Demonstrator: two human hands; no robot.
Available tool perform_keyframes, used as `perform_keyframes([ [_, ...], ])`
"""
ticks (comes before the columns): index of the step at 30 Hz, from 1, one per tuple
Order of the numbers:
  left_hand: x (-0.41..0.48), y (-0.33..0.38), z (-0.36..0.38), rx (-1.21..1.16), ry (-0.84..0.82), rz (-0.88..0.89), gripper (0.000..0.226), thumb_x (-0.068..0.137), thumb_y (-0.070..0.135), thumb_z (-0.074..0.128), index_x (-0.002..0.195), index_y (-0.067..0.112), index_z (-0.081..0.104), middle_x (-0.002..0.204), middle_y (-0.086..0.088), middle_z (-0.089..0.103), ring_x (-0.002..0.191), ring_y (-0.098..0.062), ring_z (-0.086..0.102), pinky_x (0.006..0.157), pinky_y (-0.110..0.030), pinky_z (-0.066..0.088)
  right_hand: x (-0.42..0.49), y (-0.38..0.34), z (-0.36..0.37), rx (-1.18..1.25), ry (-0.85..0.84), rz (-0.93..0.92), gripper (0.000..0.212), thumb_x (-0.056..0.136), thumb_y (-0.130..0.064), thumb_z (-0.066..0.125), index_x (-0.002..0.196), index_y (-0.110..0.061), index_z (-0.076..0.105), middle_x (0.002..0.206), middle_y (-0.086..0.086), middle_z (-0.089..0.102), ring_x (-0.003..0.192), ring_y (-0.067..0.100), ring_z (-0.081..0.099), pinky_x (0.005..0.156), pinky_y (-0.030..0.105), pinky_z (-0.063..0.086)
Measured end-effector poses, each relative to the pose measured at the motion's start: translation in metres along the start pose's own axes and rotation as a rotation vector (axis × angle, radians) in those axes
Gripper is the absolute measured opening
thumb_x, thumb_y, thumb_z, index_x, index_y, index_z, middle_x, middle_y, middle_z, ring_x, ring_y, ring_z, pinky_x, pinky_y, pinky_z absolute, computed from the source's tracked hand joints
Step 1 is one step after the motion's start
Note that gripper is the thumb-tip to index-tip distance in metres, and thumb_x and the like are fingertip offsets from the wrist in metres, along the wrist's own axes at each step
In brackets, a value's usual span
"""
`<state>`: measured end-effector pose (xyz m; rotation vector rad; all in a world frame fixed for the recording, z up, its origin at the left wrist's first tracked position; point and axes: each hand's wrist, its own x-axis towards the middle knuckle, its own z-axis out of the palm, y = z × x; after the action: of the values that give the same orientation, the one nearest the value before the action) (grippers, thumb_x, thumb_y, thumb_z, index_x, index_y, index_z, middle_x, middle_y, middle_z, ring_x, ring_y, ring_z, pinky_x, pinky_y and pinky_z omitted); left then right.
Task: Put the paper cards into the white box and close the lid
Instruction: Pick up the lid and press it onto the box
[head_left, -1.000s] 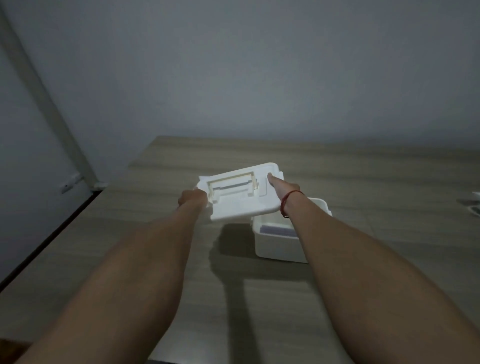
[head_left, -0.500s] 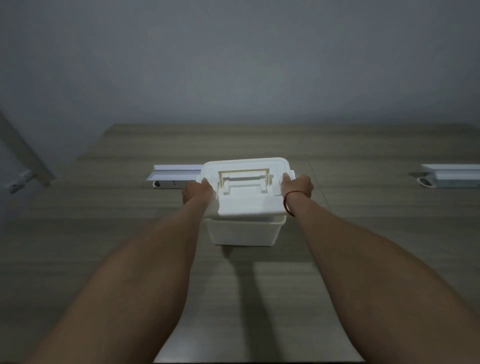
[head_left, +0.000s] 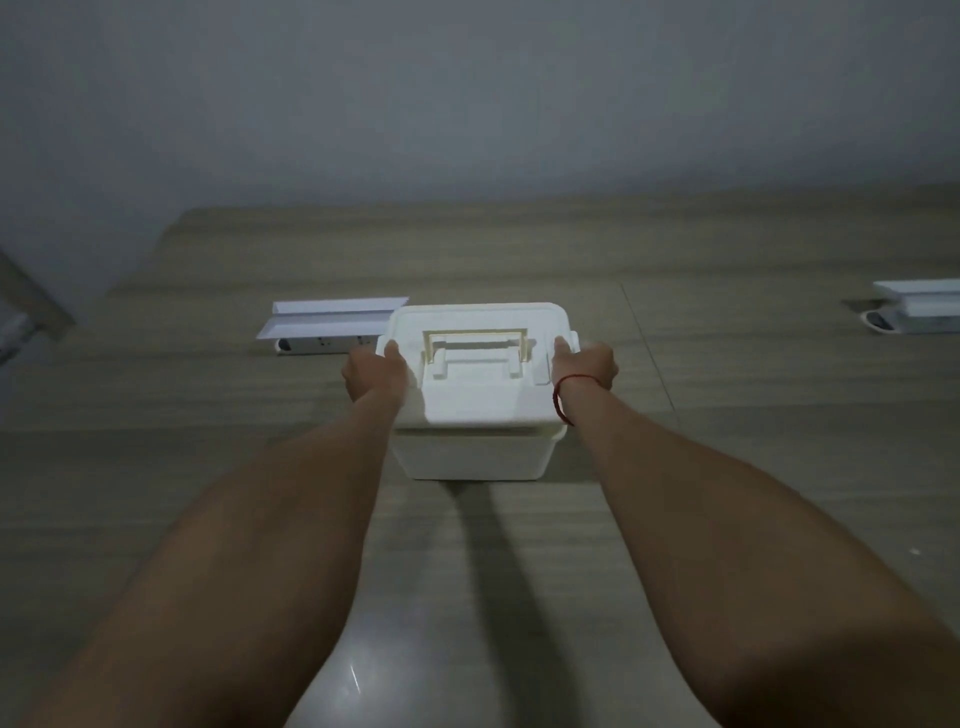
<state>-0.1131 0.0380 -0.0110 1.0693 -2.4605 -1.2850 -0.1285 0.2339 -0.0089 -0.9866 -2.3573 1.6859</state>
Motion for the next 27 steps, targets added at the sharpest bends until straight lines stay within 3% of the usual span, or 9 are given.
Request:
perform_keyframes([
  [7, 0.015, -0.010, 0.007, 0.077, -0.010, -0.033, 0.053, 0.098, 0.031, 0.048, 0.129, -0.012, 0.047, 0.135, -0.027, 0.053, 0.126, -0.037, 0.051, 0.100, -0.037, 0.043, 0.007, 0.012, 0.018, -0.051, -0.010, 0.073, 0.042, 0.089, -0.027, 0.064, 0.122, -0.001, 0.061, 0.129, 0.017, 0.062, 0.118, 0.034, 0.060, 0.096, 0.035, 0.048],
  [13, 0.019, -0.024, 0.014, 0.003, -0.034, -0.102, 0.048, 0.092, 0.030, 0.057, 0.123, -0.007, 0.055, 0.130, -0.025, 0.057, 0.117, -0.041, 0.058, 0.095, -0.040, 0.048, 0.007, 0.015, 0.025, -0.095, -0.008, 0.097, 0.038, 0.091, -0.020, 0.059, 0.122, 0.001, 0.057, 0.131, 0.019, 0.059, 0.118, 0.037, 0.059, 0.096, 0.039, 0.049],
  [22, 0.022, -0.036, 0.014, 0.085, -0.026, -0.048, 0.048, 0.092, 0.034, 0.056, 0.119, -0.006, 0.058, 0.126, -0.024, 0.060, 0.115, -0.040, 0.059, 0.092, -0.040, 0.049, 0.005, 0.025, 0.029, -0.144, -0.042, 0.095, 0.045, 0.092, -0.028, 0.058, 0.128, -0.001, 0.053, 0.136, 0.019, 0.054, 0.124, 0.037, 0.054, 0.101, 0.040, 0.044],
  [27, 0.022, -0.035, 0.020, 0.074, -0.039, -0.073, 0.051, 0.095, 0.034, 0.050, 0.126, -0.007, 0.052, 0.132, -0.024, 0.055, 0.121, -0.040, 0.054, 0.096, -0.039, 0.046, 0.005, 0.025, 0.029, -0.126, -0.064, 0.098, 0.048, 0.092, -0.030, 0.058, 0.131, -0.002, 0.051, 0.138, 0.018, 0.053, 0.126, 0.035, 0.053, 0.103, 0.038, 0.043],
])
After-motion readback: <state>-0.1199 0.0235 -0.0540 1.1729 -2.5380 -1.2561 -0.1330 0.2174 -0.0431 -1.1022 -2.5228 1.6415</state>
